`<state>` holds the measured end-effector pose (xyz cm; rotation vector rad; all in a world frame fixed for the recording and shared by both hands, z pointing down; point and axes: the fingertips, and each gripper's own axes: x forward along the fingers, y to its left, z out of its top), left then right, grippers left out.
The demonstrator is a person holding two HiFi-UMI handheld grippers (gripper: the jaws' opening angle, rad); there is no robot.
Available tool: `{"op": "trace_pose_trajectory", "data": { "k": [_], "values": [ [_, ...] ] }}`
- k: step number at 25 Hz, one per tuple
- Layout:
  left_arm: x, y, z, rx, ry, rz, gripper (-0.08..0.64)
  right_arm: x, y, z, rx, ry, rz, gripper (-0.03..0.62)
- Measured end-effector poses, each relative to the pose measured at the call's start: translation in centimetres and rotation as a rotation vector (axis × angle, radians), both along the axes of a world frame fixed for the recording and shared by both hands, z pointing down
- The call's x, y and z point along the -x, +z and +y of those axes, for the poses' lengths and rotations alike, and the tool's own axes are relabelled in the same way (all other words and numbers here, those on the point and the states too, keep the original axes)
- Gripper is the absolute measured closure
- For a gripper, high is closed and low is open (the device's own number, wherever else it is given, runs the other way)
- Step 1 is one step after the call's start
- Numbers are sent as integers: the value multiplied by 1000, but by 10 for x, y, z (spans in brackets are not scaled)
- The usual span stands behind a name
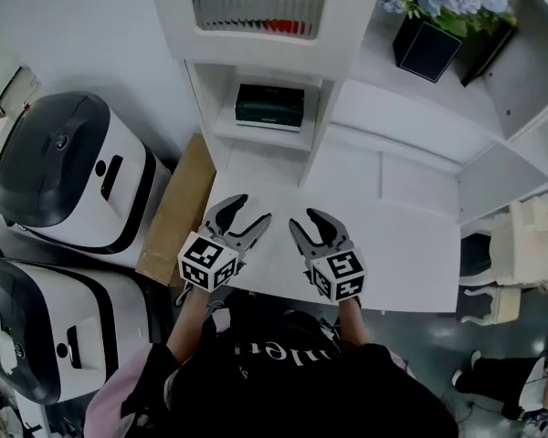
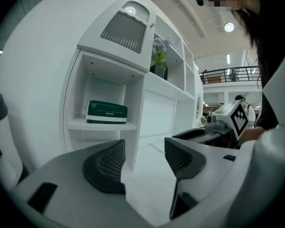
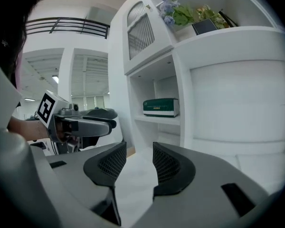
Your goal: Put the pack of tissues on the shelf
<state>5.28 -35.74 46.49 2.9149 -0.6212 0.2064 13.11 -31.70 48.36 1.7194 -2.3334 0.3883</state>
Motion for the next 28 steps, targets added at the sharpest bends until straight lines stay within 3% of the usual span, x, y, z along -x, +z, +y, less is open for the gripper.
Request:
{"op": "trace_pose_trajectory", "data": {
  "k": [9, 19, 28],
  "values": [
    [5, 8, 79, 58, -87, 52, 364, 3, 4, 64, 0, -119, -27, 403],
    [17, 32, 155, 93, -200, -1, 469, 6, 33, 136, 51, -208, -80, 405],
    [33, 38, 198, 113, -206, -14, 512, 28, 34, 165, 41, -230, -119, 422]
  ]
}}
